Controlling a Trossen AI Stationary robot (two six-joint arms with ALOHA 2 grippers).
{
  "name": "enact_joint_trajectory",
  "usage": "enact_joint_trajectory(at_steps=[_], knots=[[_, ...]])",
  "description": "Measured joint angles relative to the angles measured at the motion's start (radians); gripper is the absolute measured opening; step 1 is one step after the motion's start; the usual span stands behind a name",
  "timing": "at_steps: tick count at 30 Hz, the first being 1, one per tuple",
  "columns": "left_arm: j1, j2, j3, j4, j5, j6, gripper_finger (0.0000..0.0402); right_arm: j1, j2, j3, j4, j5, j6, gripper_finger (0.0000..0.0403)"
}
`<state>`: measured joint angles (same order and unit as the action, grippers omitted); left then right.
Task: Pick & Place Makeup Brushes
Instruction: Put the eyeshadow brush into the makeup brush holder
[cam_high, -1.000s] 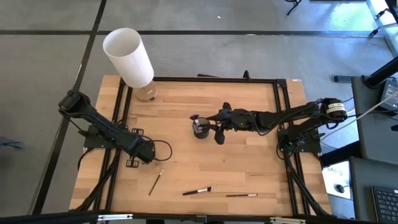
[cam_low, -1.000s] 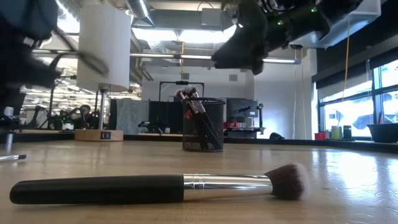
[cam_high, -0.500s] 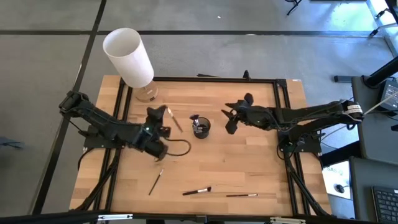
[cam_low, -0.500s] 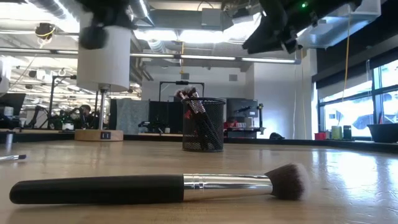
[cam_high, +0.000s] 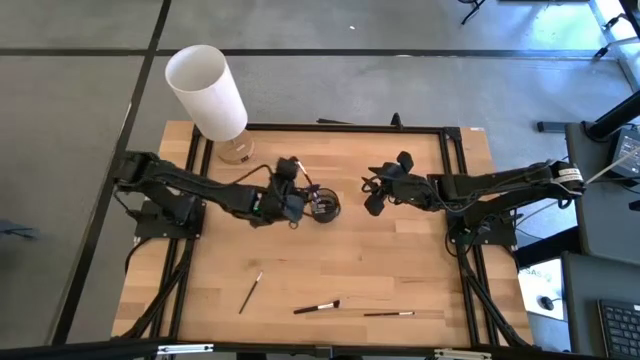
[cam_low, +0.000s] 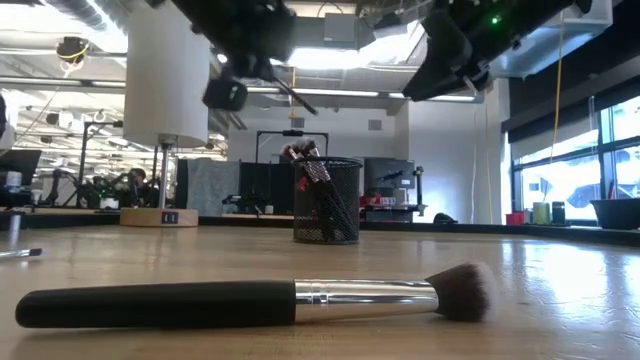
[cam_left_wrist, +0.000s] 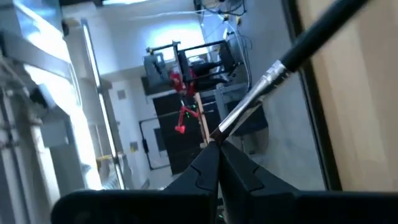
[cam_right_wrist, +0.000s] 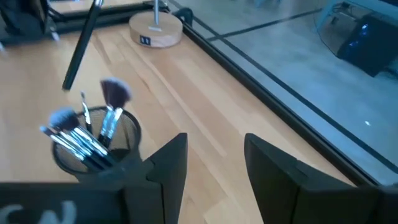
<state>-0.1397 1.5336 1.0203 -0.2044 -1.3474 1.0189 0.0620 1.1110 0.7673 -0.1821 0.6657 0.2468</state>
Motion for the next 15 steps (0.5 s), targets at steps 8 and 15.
enact_joint_trajectory(at_steps=[8,15], knots=[[0.005,0.16,0.0,0.167,0.017,0.129,0.0002,0.0,0.0,0.0,-0.09,0.016,0.054,0.0158],[0.004,0.237,0.0,0.176,0.039,0.13,0.0014,0.002,0.0,0.0,-0.108,0.016,0.076,0.0158]])
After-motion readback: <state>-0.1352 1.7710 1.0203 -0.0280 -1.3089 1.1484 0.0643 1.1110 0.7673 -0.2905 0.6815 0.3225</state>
